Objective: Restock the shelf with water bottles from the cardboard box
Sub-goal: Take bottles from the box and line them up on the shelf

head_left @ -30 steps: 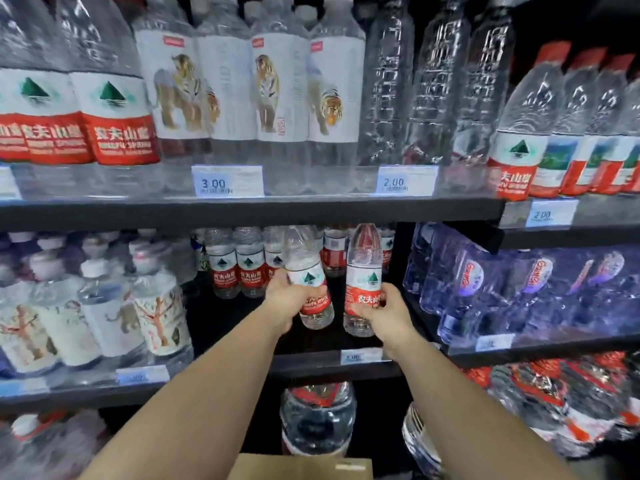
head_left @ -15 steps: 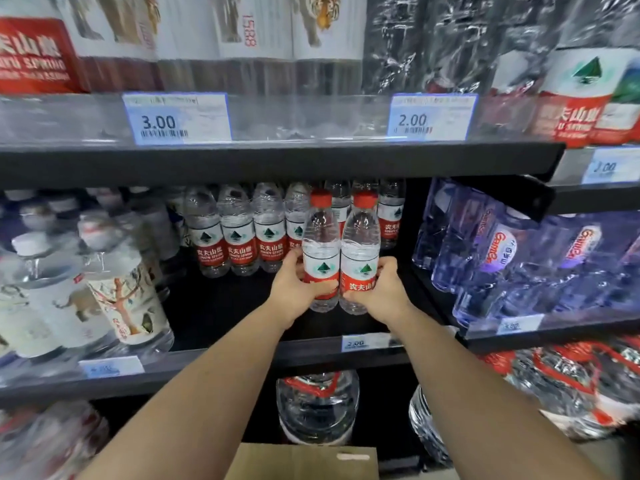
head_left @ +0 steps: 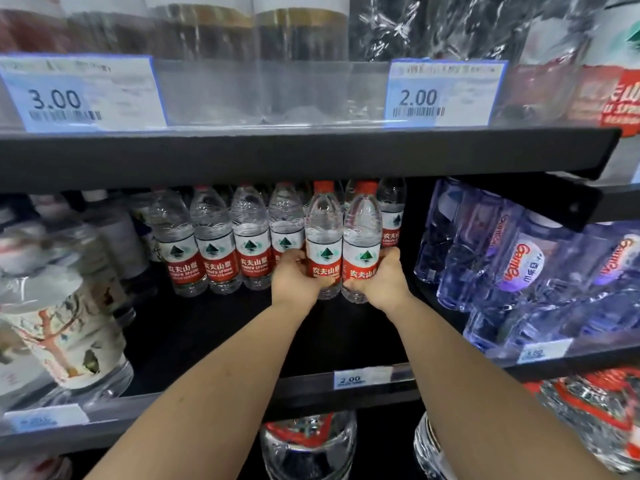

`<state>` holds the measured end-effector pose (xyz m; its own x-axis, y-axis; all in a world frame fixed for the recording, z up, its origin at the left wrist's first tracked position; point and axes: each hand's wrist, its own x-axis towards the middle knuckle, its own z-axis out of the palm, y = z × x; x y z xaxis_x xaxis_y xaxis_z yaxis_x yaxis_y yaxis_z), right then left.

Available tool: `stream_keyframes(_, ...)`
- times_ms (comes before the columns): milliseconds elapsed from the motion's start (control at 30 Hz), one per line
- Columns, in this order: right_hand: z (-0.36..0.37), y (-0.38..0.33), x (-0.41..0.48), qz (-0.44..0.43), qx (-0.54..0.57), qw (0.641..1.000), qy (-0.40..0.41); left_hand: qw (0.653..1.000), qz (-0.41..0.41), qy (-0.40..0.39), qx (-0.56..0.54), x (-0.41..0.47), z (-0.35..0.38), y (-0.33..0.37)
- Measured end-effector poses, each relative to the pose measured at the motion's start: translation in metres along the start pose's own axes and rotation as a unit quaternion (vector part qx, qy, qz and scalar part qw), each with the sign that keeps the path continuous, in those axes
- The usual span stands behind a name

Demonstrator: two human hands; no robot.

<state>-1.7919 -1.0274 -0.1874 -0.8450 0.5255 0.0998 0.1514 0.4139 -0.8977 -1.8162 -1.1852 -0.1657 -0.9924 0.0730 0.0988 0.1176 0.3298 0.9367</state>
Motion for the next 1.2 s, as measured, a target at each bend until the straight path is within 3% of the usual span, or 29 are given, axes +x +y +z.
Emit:
stream_keyframes(200, 0.007, -0.003, 0.031, 0.009, -0.011, 1.000, -0.022, 0.995, 0.008, 0.069, 0.071, 0.017, 0.011, -0.004)
stream_keyframes(467, 0.012, -0.010, 0.047, 0.017, -0.007, 1.000, -0.003, 0.985, 0.018, 0.090, 0.143, 0.031, 0.006, -0.012)
stream_keyframes(633, 0.024, -0.013, 0.054, 0.036, -0.029, 0.999, 0.022, 0.986, 0.033, 0.066, 0.150, 0.030, 0.002, -0.012)
stream_keyframes(767, 0.016, -0.017, 0.030, 0.035, -0.035, 0.998, 0.042, 0.987, 0.073, -0.002, 0.143, 0.016, -0.006, -0.010)
stream_keyframes(900, -0.005, -0.037, -0.030, -0.026, -0.122, 0.992, 0.023, 0.943, 0.165, -0.059, 0.283, -0.015, -0.030, 0.005)
stream_keyframes(1033, -0.034, -0.072, -0.108, -0.099, -0.258, 0.960, -0.050, 0.885, 0.204, -0.069, 0.413, -0.069, -0.070, 0.039)
stream_keyframes(1200, -0.038, -0.087, -0.217, -0.147, -0.313, 0.934, -0.095, 0.867, 0.210, -0.041, 0.449, -0.163, -0.116, 0.036)
